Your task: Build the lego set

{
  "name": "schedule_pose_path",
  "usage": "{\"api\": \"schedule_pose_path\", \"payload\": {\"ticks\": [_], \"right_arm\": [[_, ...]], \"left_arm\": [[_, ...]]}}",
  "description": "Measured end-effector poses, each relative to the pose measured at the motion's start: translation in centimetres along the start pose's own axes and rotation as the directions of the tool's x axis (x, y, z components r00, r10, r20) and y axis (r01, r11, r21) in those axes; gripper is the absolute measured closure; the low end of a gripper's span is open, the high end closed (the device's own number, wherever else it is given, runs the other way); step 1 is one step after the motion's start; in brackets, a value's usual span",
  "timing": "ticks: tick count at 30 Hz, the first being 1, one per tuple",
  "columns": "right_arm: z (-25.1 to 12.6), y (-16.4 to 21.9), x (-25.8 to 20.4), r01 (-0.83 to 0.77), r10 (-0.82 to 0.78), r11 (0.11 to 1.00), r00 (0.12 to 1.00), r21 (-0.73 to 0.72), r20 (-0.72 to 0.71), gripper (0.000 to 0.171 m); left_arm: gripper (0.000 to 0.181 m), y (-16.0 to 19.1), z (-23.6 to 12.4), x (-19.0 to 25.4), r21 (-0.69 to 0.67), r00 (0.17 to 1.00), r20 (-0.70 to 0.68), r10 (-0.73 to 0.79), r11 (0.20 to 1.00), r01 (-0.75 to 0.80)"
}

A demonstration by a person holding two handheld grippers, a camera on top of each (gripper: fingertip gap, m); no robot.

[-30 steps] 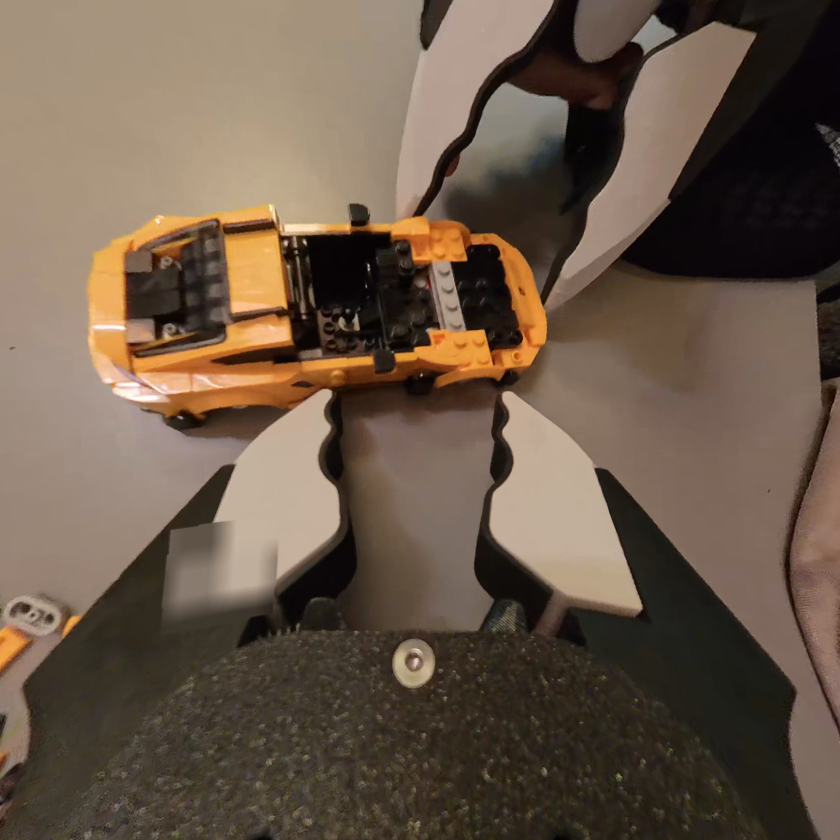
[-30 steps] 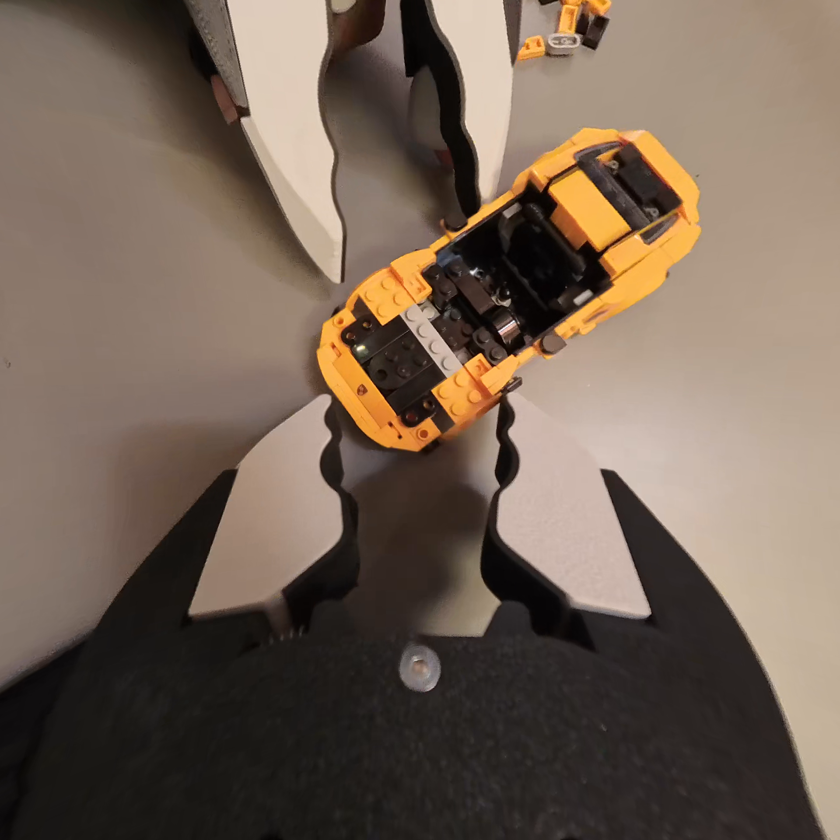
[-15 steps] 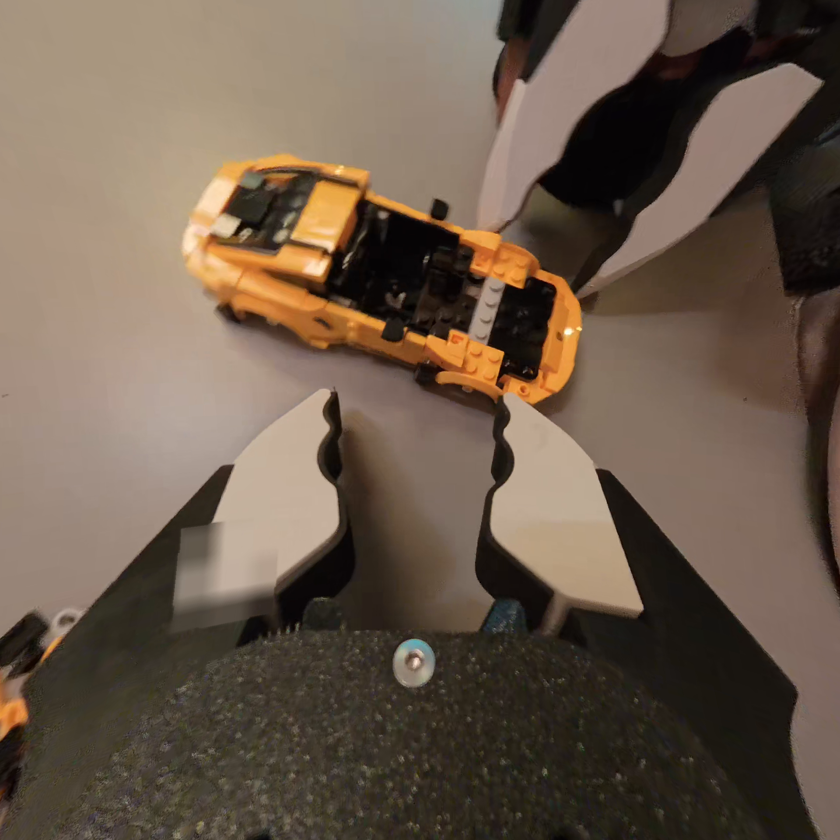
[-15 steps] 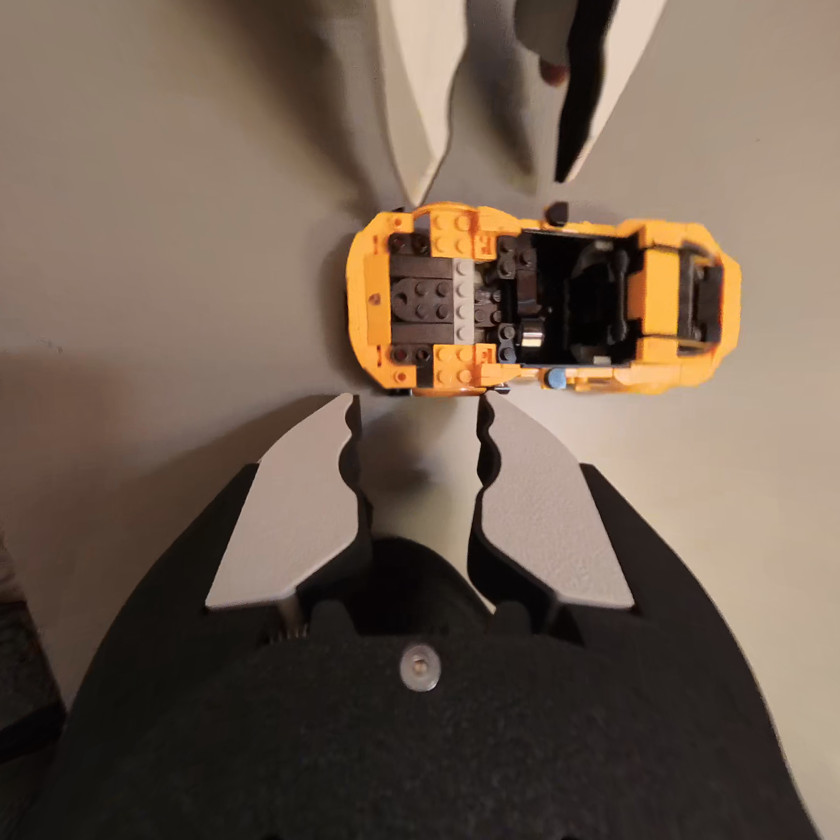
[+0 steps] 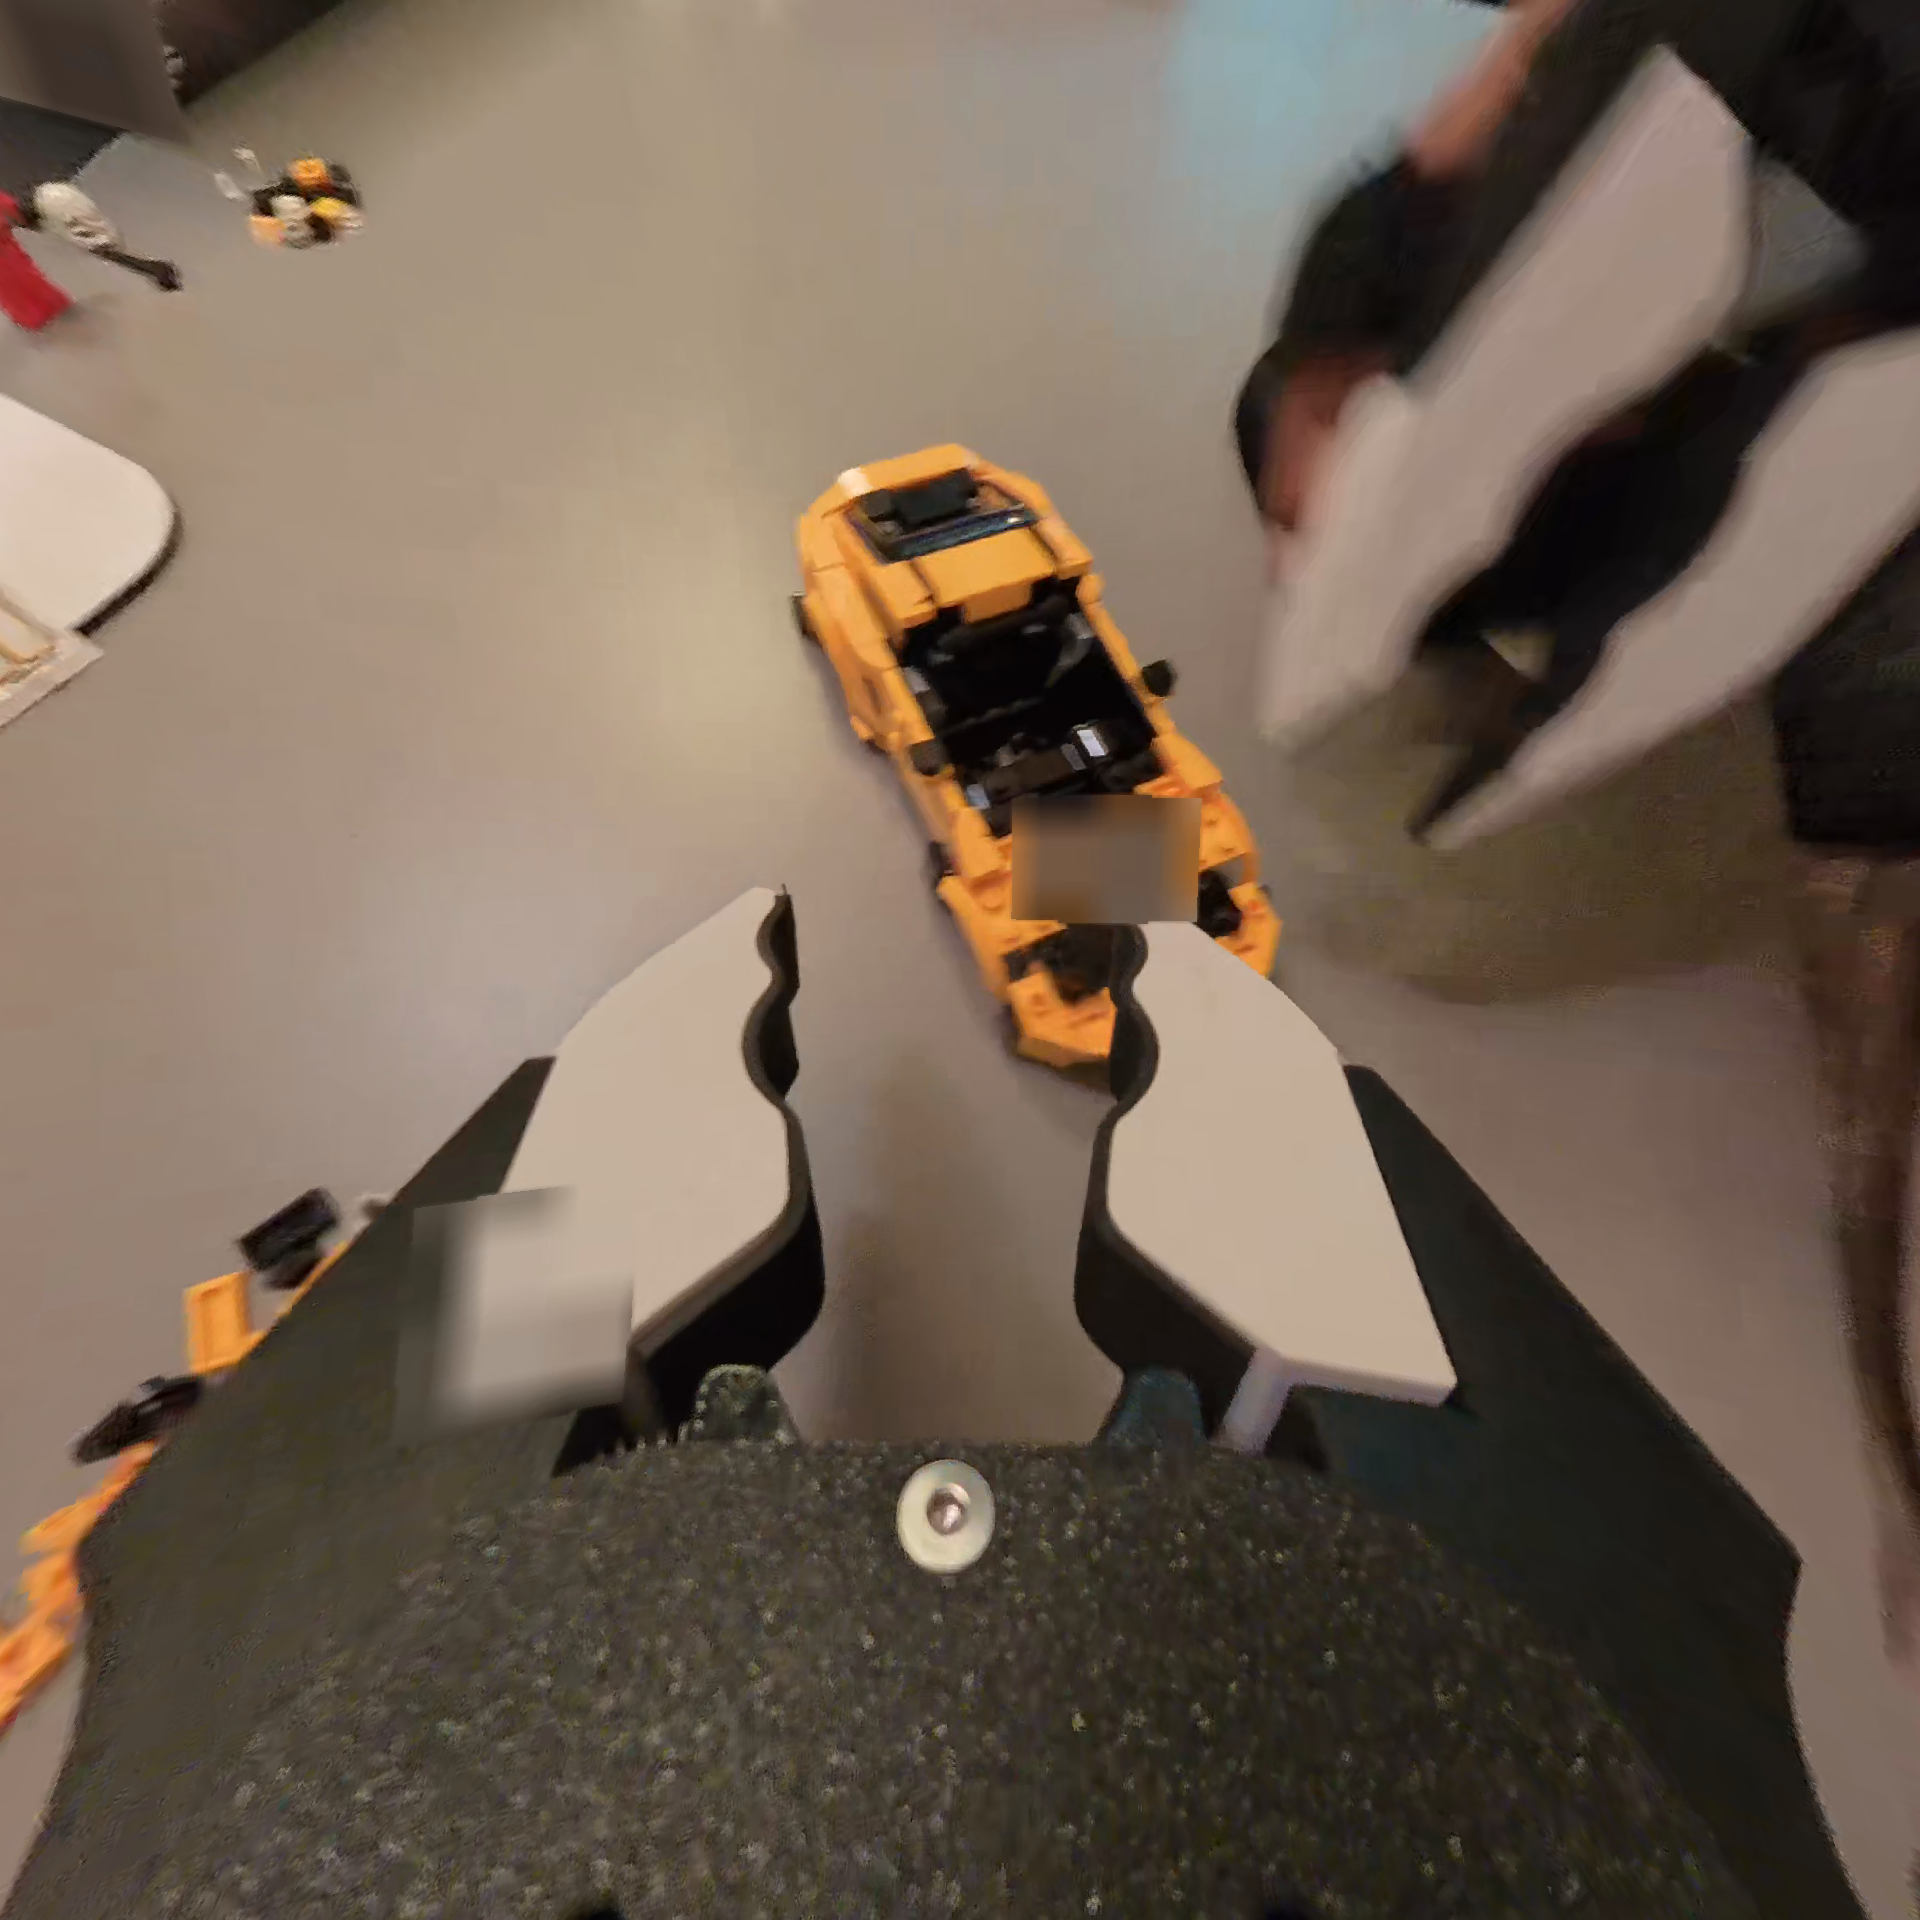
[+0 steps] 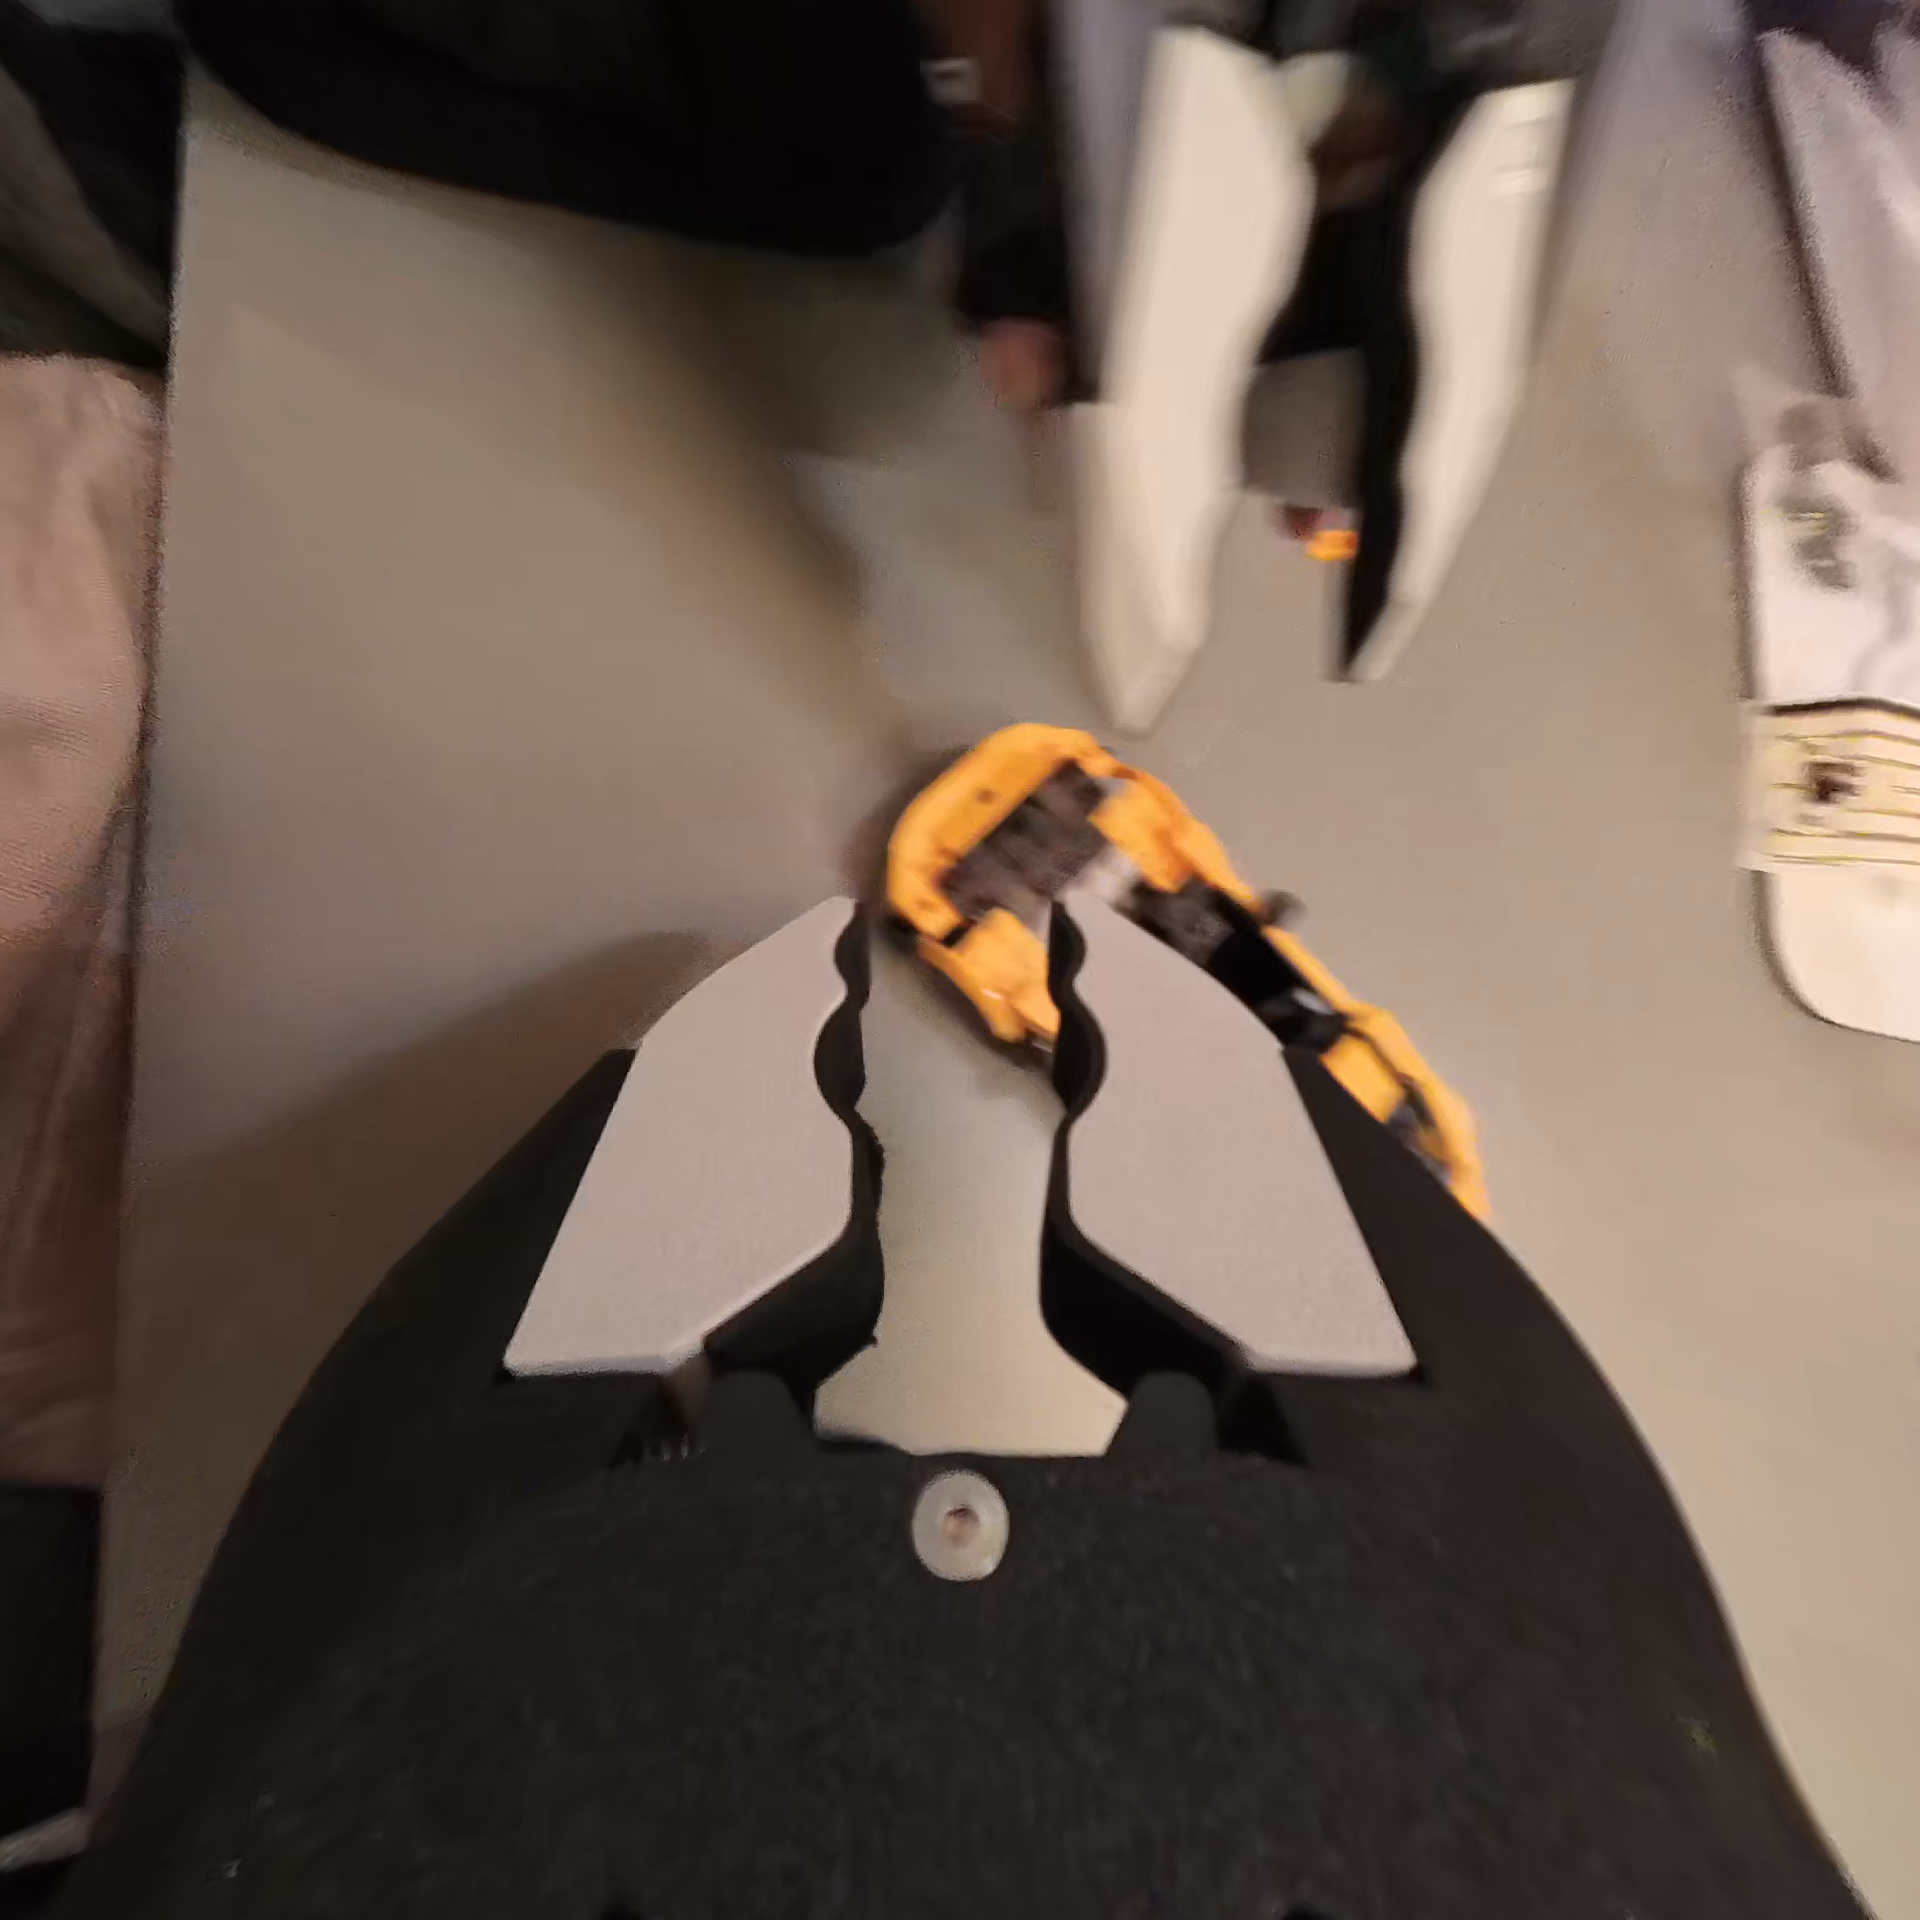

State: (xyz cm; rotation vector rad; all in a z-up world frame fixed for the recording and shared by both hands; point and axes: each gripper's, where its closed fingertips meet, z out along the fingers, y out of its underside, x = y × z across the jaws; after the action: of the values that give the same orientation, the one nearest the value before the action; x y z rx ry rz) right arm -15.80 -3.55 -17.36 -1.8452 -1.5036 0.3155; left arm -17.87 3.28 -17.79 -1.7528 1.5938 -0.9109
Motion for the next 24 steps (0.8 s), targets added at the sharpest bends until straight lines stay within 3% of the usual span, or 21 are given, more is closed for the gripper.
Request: {"api": "schedule_pose_path", "payload": {"ticks": [1, 5, 10, 13, 16, 24], "right_arm": [[-1.0, 0.1, 1.6, 0.001, -0.001, 1.000, 1.000, 0.005, -0.025, 0.132], [-3.3, 3.4, 7.7, 0.118, -0.133, 0.981, 0.987, -0.155, -0.090, 0.095], [-1.3, 8.1, 9.5, 0.220, -0.189, 0.920, 0.974, -0.324, 0.123, 0.072], [0.8, 9.2, 9.5, 0.208, -0.148, 0.926, 0.968, -0.316, 0.202, 0.075], [2.0, 9.0, 9.0, 0.149, -0.087, 0.953, 0.968, -0.262, 0.236, 0.087], [1.8, 9.1, 9.4, -0.167, 0.171, 0.941, 0.985, -0.295, -0.013, 0.089]], "left_arm": [[0.119, 0.0, 0.1, 1.0, -0.005, 1.000, -0.023, -0.008, 1.000, 0.008], [0.094, 1.3, 1.7, 4.2, -0.080, 0.999, -0.045, -0.010, 0.997, 0.006], [0.079, 3.8, 4.3, 4.1, -0.230, 0.993, 0.074, 0.096, 0.970, -0.077], [0.102, 3.5, 4.0, 3.1, -0.224, 0.992, 0.085, 0.094, 0.972, -0.073], [0.108, 4.0, 2.9, 1.4, -0.250, 0.988, 0.084, 0.129, 0.963, -0.104], [0.116, 4.6, 1.5, -3.3, -0.259, 0.991, 0.076, 0.107, 0.962, -0.084]]}}
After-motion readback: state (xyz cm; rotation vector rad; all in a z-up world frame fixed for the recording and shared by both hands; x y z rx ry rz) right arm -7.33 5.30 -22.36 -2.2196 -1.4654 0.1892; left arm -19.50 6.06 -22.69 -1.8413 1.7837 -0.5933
